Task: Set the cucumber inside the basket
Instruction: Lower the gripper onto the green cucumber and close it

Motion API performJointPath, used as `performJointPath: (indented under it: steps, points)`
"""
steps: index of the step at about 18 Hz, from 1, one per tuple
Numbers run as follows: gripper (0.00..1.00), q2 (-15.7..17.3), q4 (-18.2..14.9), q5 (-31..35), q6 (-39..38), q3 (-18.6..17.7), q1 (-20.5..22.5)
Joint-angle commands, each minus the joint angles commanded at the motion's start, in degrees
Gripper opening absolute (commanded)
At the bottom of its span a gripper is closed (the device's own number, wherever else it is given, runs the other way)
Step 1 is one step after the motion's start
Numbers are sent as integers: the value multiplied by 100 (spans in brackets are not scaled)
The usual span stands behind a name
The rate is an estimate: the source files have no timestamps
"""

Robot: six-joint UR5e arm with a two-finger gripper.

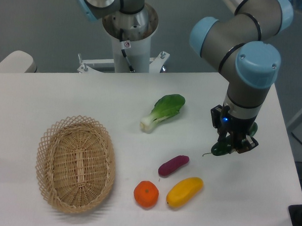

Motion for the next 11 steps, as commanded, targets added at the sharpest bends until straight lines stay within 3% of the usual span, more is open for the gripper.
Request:
performJointPath:
  steps: [6,11]
  points:
    - [21,26,0,53,-70,-61,-175]
    - [21,35,17,61,-947,-211,-561]
